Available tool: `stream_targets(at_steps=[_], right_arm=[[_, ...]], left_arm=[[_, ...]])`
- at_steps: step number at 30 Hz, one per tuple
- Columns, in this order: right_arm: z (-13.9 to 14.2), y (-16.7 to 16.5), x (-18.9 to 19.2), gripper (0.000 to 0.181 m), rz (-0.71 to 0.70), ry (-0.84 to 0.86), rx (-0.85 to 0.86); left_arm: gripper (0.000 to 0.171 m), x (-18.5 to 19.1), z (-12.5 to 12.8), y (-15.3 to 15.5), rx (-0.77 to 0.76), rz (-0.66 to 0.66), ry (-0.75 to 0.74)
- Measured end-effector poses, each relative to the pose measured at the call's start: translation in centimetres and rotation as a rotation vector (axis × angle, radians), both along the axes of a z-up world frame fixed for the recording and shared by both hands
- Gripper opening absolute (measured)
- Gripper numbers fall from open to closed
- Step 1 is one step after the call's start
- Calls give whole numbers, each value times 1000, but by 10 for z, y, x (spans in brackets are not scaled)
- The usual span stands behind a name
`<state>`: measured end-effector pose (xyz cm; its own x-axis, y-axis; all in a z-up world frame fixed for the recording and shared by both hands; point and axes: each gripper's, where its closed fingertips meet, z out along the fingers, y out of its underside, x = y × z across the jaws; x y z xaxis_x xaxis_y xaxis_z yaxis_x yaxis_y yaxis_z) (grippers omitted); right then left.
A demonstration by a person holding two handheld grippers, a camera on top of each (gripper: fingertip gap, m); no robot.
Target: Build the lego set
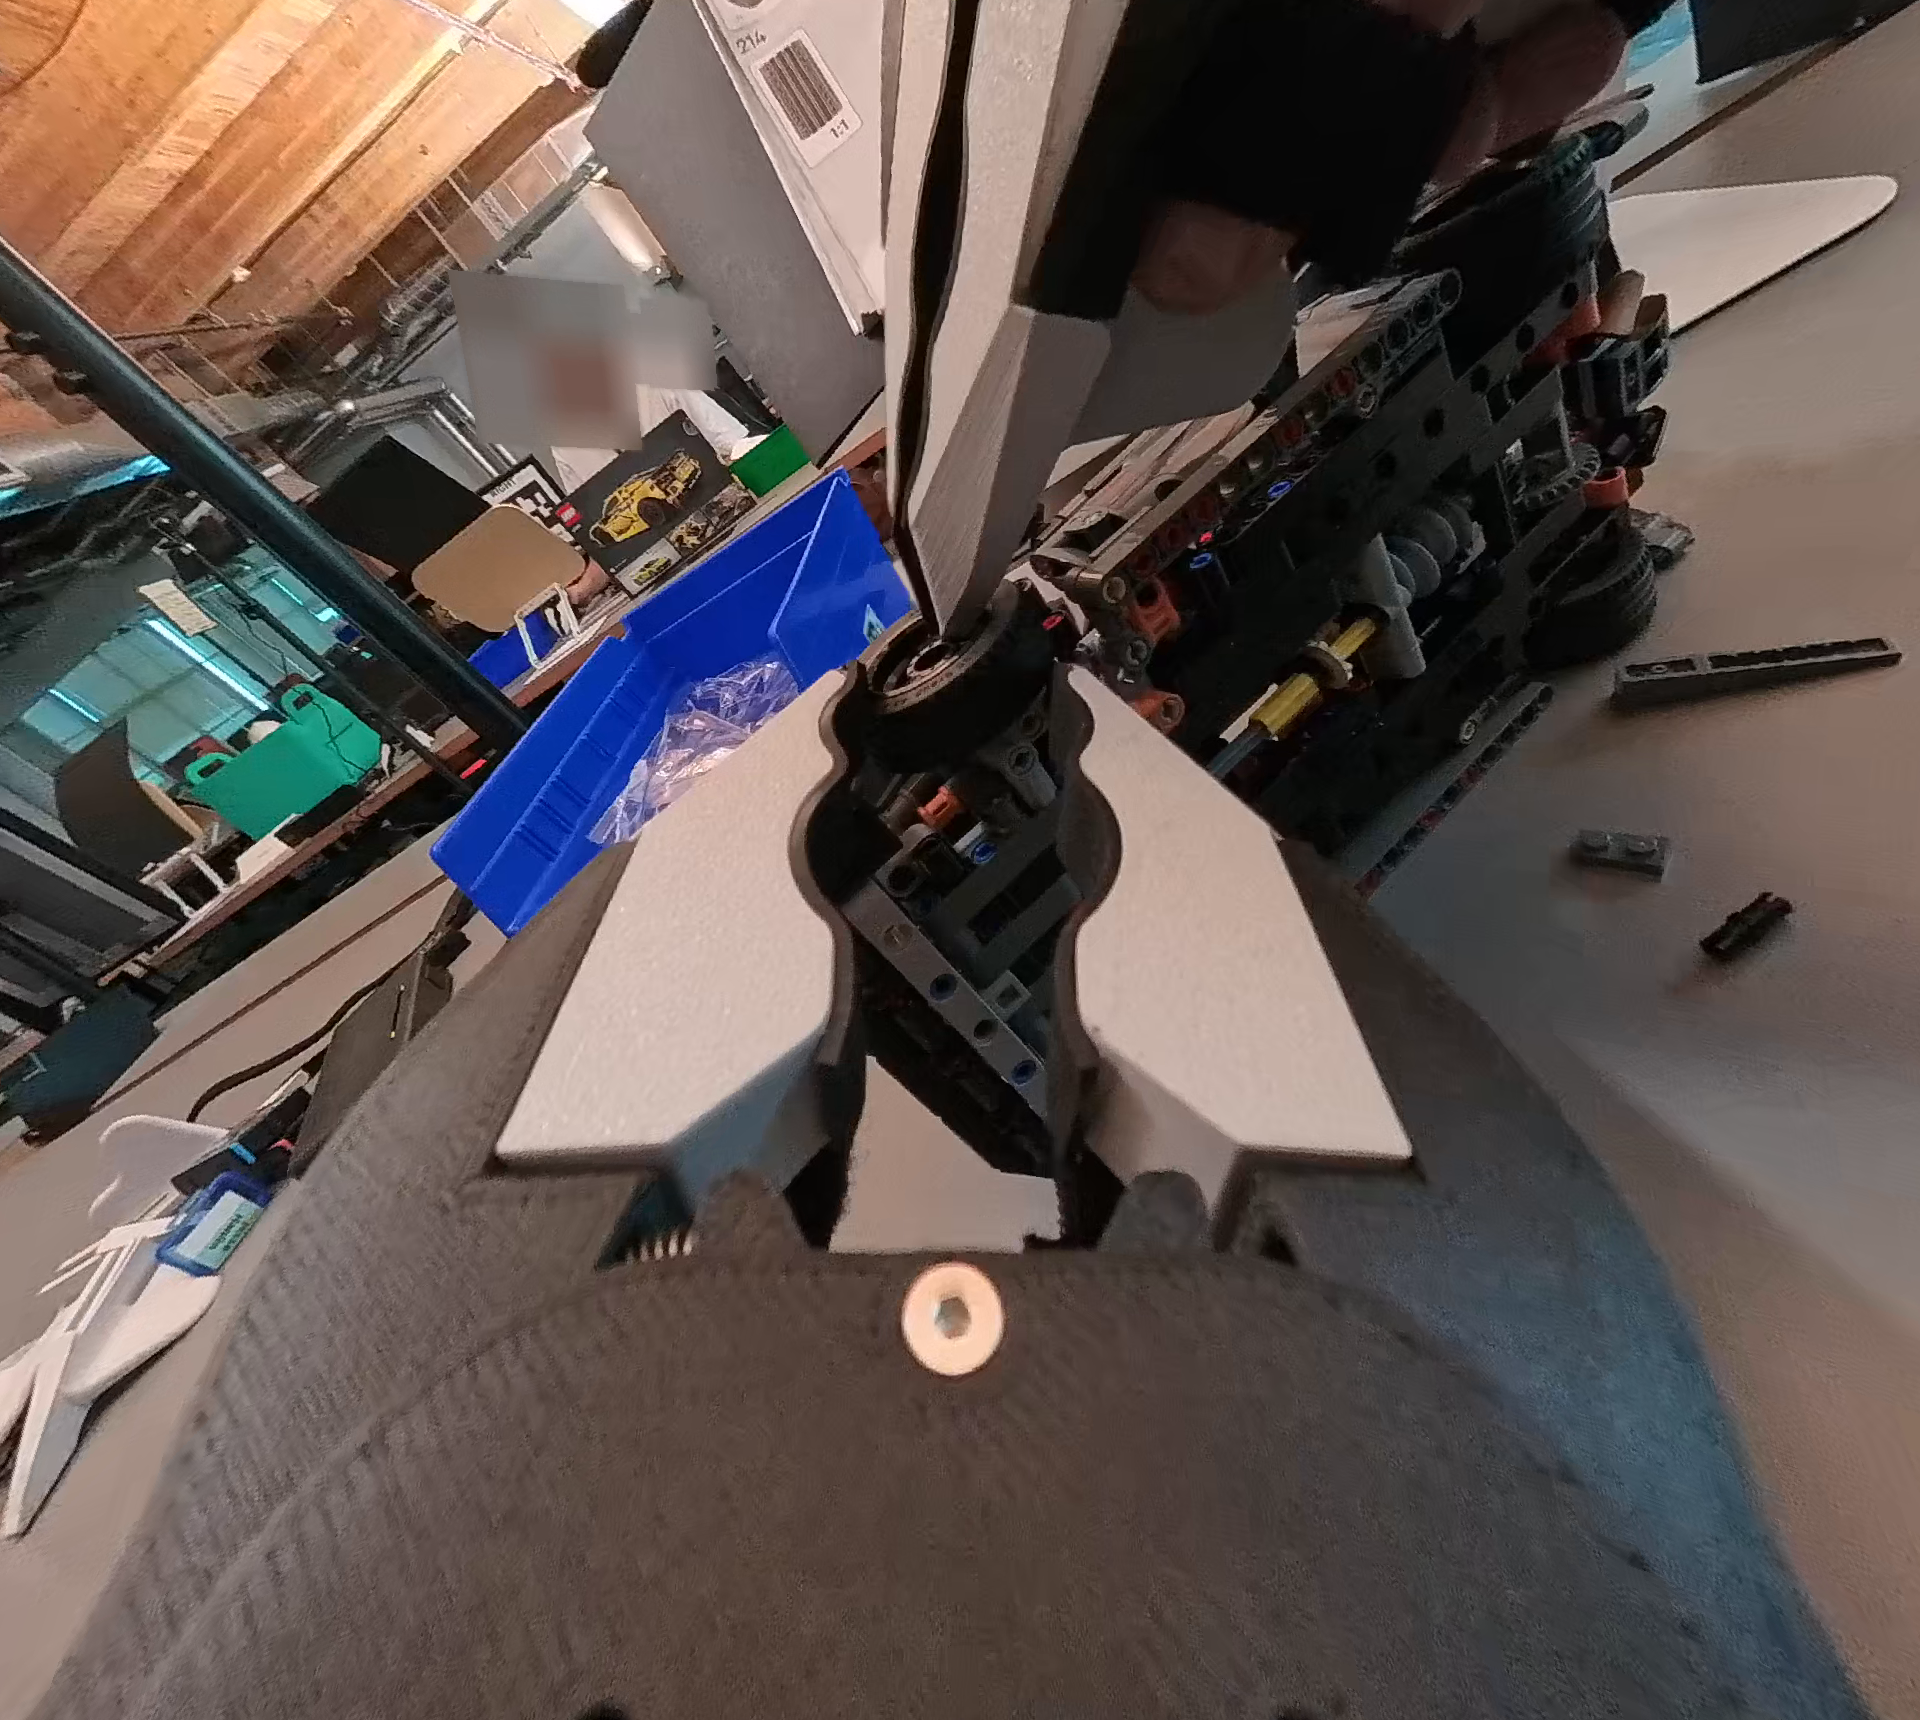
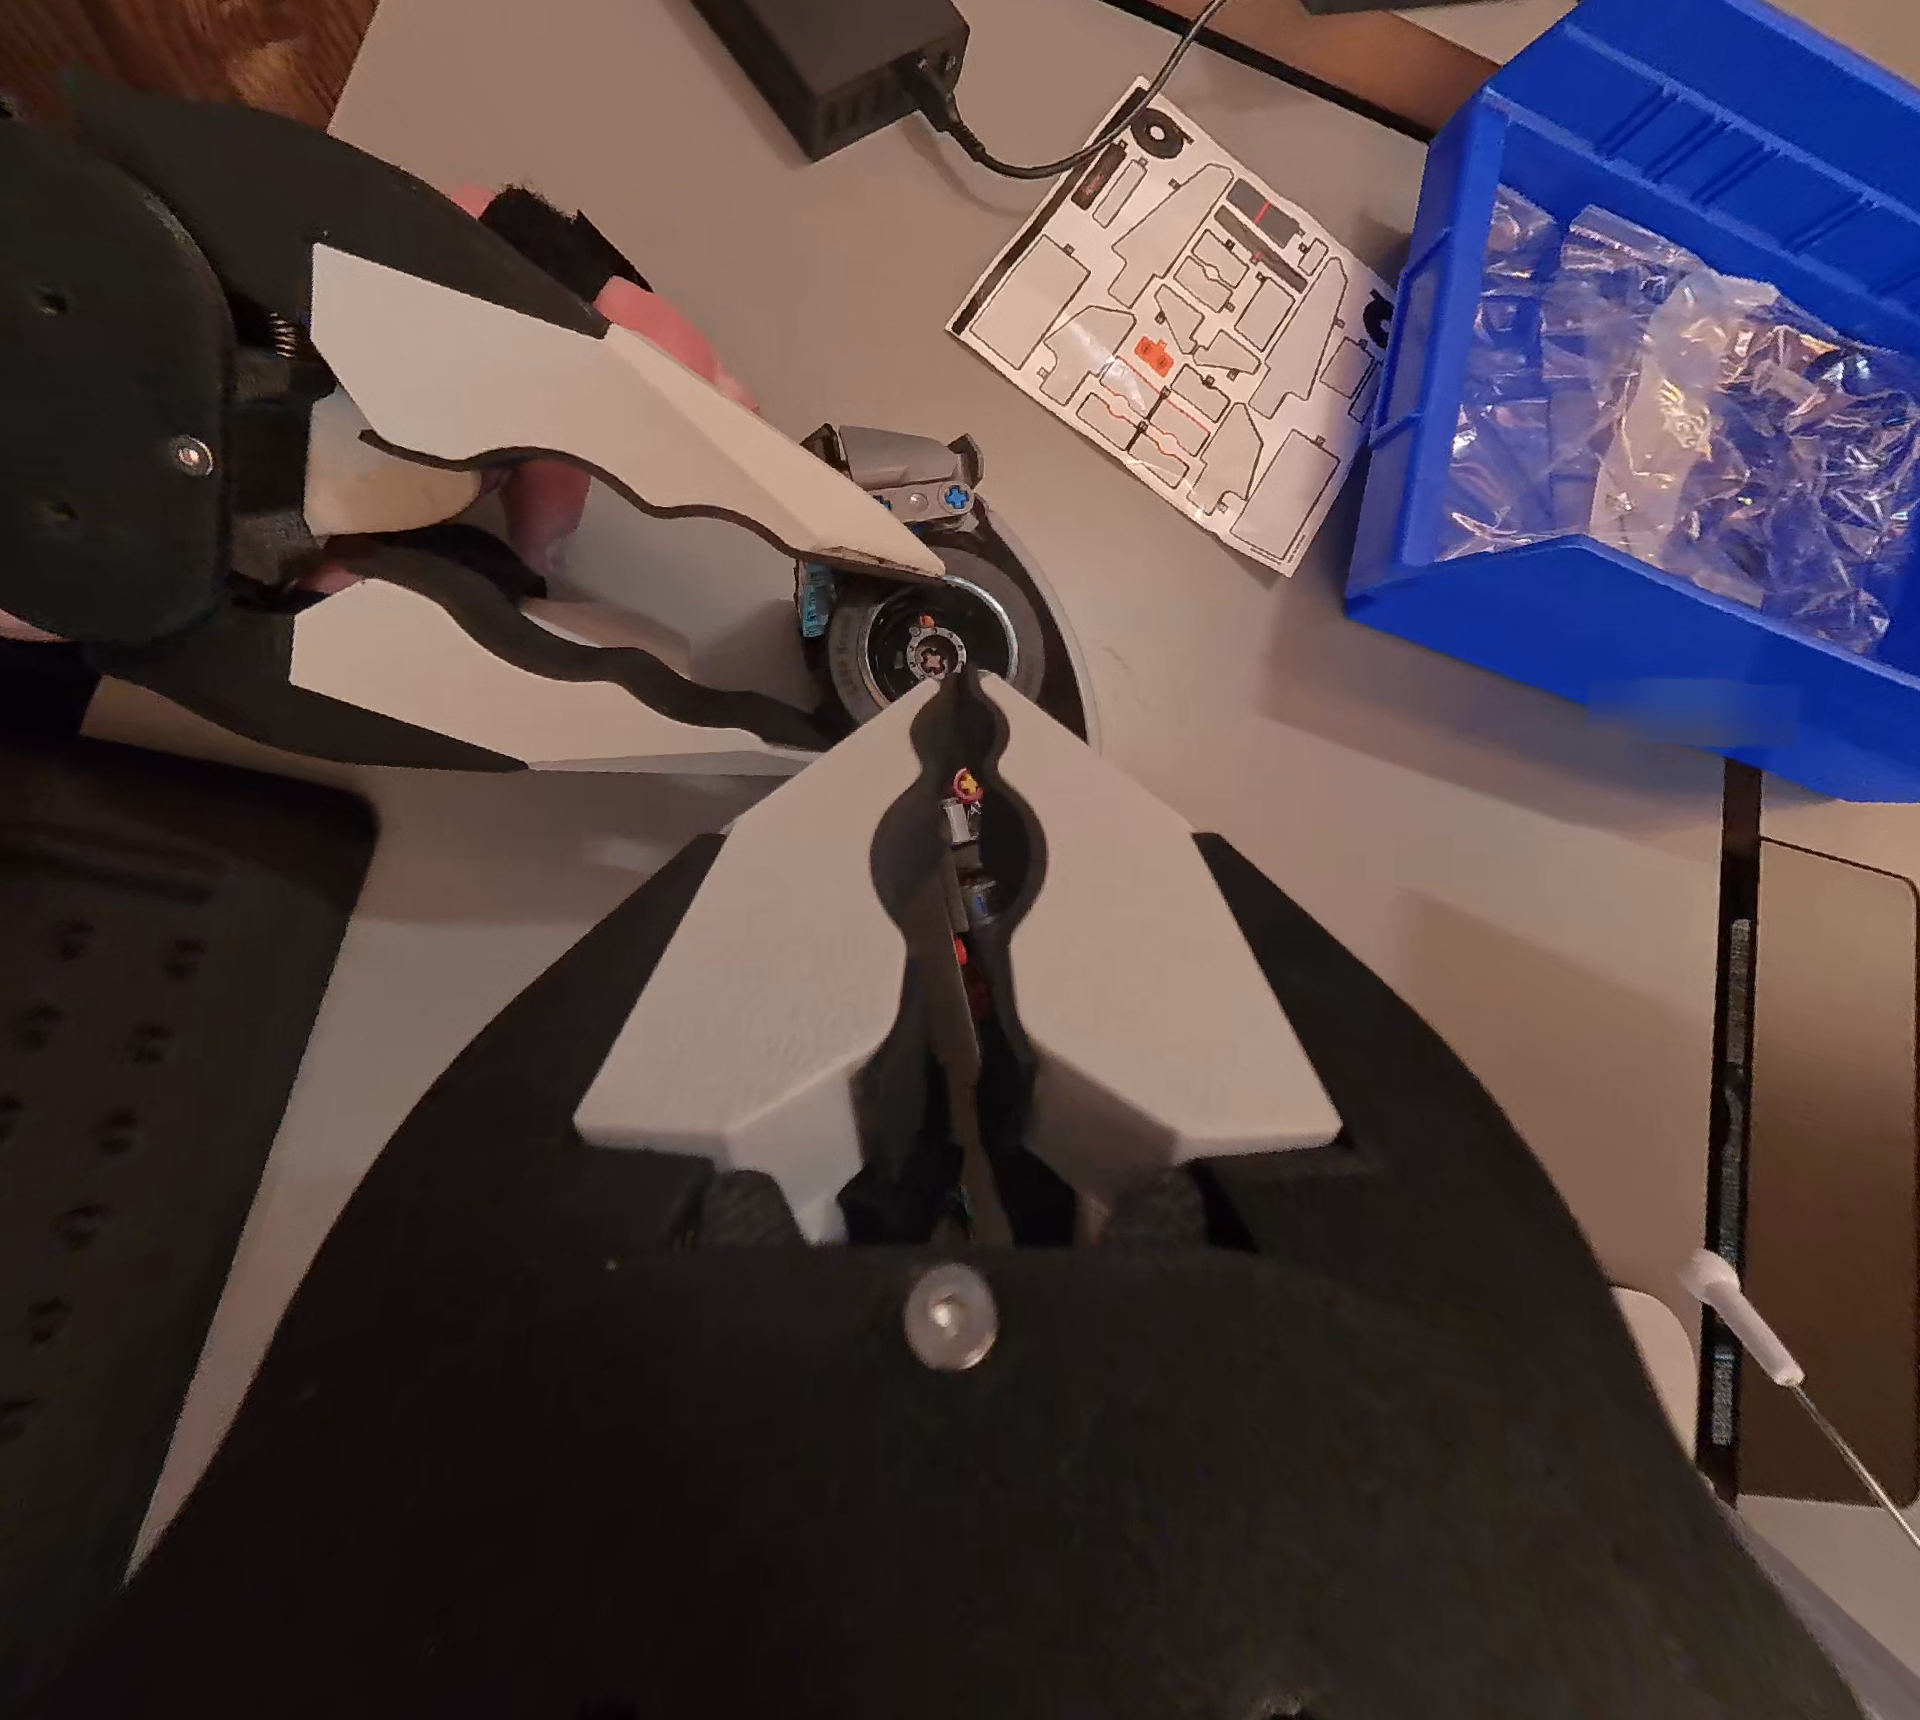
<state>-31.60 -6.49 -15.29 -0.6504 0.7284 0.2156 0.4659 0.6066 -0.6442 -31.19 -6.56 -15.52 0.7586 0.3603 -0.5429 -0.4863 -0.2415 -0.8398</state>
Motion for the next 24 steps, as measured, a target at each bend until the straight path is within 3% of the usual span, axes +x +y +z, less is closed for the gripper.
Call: stream_targets(at_steps=[19, 24], right_arm=[[0, -4, 1, 0, -7, -3, -10], [19, 4, 0, 1, -20, 49, -32]], left_arm=[[26, 3, 0, 2, 3, -16, -10], [29, 3, 2, -1, 30, -46, -28]])
